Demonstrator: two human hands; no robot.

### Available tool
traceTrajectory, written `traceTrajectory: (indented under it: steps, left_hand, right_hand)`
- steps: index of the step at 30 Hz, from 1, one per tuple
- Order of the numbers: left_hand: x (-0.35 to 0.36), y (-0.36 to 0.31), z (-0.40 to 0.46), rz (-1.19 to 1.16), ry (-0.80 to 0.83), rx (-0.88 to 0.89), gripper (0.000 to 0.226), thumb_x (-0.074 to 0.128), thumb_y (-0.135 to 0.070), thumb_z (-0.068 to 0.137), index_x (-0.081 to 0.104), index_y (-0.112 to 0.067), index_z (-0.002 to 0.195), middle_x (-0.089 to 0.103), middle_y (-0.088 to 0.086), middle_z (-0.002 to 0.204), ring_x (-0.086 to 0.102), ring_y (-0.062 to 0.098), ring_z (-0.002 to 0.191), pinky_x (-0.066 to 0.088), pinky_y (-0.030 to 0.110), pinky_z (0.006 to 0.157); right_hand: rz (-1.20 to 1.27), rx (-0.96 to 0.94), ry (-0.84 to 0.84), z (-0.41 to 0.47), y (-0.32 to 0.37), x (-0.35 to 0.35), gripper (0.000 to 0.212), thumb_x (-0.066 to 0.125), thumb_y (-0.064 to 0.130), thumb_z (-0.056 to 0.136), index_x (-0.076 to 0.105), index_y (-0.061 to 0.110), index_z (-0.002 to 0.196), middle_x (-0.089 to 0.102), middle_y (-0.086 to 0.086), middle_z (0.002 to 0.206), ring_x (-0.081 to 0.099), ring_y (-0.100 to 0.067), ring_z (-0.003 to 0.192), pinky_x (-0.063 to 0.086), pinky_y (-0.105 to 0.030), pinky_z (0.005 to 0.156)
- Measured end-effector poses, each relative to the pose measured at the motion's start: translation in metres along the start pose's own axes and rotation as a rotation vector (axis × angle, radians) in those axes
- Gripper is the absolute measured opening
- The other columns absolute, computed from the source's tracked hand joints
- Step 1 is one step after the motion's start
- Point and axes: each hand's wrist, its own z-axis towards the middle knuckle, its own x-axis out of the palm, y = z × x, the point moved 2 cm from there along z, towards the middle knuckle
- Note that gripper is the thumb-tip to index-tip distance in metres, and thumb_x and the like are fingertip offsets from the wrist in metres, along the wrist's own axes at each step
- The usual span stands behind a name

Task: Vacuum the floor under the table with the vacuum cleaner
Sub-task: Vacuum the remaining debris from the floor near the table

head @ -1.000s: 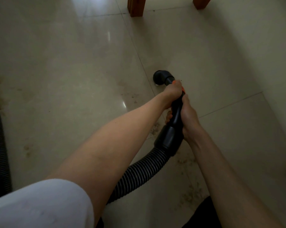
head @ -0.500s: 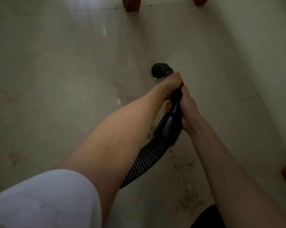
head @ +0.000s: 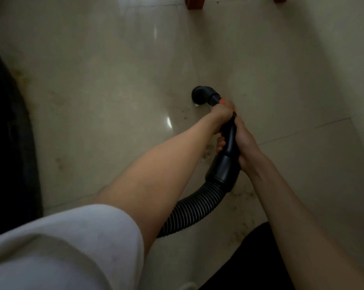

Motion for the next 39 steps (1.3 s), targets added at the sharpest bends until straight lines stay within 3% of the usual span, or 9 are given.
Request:
traceTrajectory:
  steps: [2, 5, 10, 16, 21, 25, 28, 33, 39]
  left_hand:
    - [-0.005, 0.007, -0.013, -0.031, -0.027, -0.005, 0.043, 0.025, -0.035, 0.102, 0.047, -0.001, 0.117, 0.052, 0.011, 0.083, 0.050, 0.021, 0.073, 0.042, 0.031, 0.066]
    - [-0.012, 0.023, -0.015, -0.015, -0.066, 0.011, 0.051, 0.025, -0.035, 0.102, 0.042, 0.005, 0.130, 0.055, 0.020, 0.117, 0.055, 0.030, 0.101, 0.043, 0.032, 0.085]
    - [-0.011, 0.039, -0.022, 0.004, -0.085, 0.012, 0.056, 0.025, -0.037, 0.101, 0.040, 0.007, 0.134, 0.052, 0.022, 0.127, 0.055, 0.030, 0.104, 0.043, 0.031, 0.084]
    - [-0.003, 0.042, -0.034, 0.003, -0.061, 0.020, 0.057, 0.026, -0.038, 0.100, 0.037, 0.006, 0.136, 0.052, 0.022, 0.128, 0.056, 0.031, 0.105, 0.043, 0.029, 0.079]
    - [-0.005, 0.050, -0.032, -0.011, -0.055, -0.040, 0.054, 0.029, -0.037, 0.100, 0.039, 0.003, 0.133, 0.056, 0.019, 0.115, 0.053, 0.025, 0.081, 0.041, 0.028, 0.057]
    - [-0.009, 0.052, -0.029, -0.037, -0.031, -0.054, 0.052, 0.028, -0.037, 0.101, 0.038, 0.002, 0.134, 0.055, 0.017, 0.106, 0.051, 0.023, 0.071, 0.041, 0.028, 0.057]
    - [-0.023, 0.045, -0.025, -0.098, -0.054, -0.057, 0.053, 0.029, -0.039, 0.101, 0.037, 0.003, 0.133, 0.057, 0.020, 0.118, 0.055, 0.027, 0.086, 0.045, 0.030, 0.066]
    - [-0.047, 0.033, -0.020, -0.106, -0.121, 0.002, 0.041, 0.025, -0.032, 0.103, 0.047, -0.003, 0.085, 0.050, 0.011, 0.075, 0.049, 0.020, 0.063, 0.040, 0.025, 0.056]
    - [-0.045, 0.044, -0.023, -0.070, -0.110, 0.017, 0.049, 0.026, -0.036, 0.101, 0.046, 0.002, 0.125, 0.056, 0.018, 0.105, 0.056, 0.026, 0.089, 0.047, 0.032, 0.079]
  right_hand:
    - [0.004, 0.012, 0.034, -0.009, -0.008, 0.004, 0.052, 0.035, 0.051, 0.099, 0.055, 0.004, 0.086, 0.042, -0.003, 0.046, 0.042, -0.010, 0.030, 0.034, -0.015, 0.032]
    - [0.034, 0.020, 0.083, -0.021, -0.023, 0.005, 0.052, 0.034, 0.050, 0.100, 0.053, 0.006, 0.082, 0.040, -0.002, 0.049, 0.040, -0.008, 0.029, 0.033, -0.013, 0.031]
    - [0.075, 0.062, 0.136, -0.030, -0.038, -0.002, 0.051, 0.034, 0.051, 0.100, 0.051, 0.008, 0.079, 0.042, 0.000, 0.042, 0.040, -0.008, 0.029, 0.033, -0.014, 0.030]
    - [0.089, 0.075, 0.145, -0.036, -0.039, -0.013, 0.045, 0.035, 0.048, 0.100, 0.053, 0.008, 0.091, 0.044, -0.002, 0.052, 0.042, -0.009, 0.031, 0.035, -0.015, 0.031]
    - [0.081, 0.112, 0.134, -0.040, -0.040, -0.013, 0.044, 0.037, 0.047, 0.100, 0.054, 0.007, 0.094, 0.044, -0.003, 0.056, 0.042, -0.009, 0.031, 0.036, -0.015, 0.031]
    - [0.056, 0.123, 0.137, -0.040, -0.041, -0.009, 0.046, 0.037, 0.049, 0.099, 0.054, 0.007, 0.093, 0.045, -0.002, 0.048, 0.042, -0.009, 0.031, 0.036, -0.015, 0.031]
    - [0.010, 0.110, 0.173, -0.038, -0.036, 0.007, 0.048, 0.034, 0.049, 0.100, 0.054, 0.007, 0.091, 0.043, -0.001, 0.045, 0.040, -0.007, 0.030, 0.034, -0.014, 0.030]
    - [-0.022, 0.107, 0.187, -0.030, -0.032, 0.033, 0.051, 0.029, 0.051, 0.101, 0.052, 0.007, 0.088, 0.041, -0.002, 0.048, 0.039, -0.007, 0.029, 0.033, -0.013, 0.031]
    - [-0.020, 0.151, 0.171, -0.039, -0.041, 0.029, 0.059, 0.026, 0.057, 0.099, 0.049, 0.007, 0.079, 0.038, 0.000, 0.039, 0.038, -0.008, 0.028, 0.032, -0.012, 0.030]
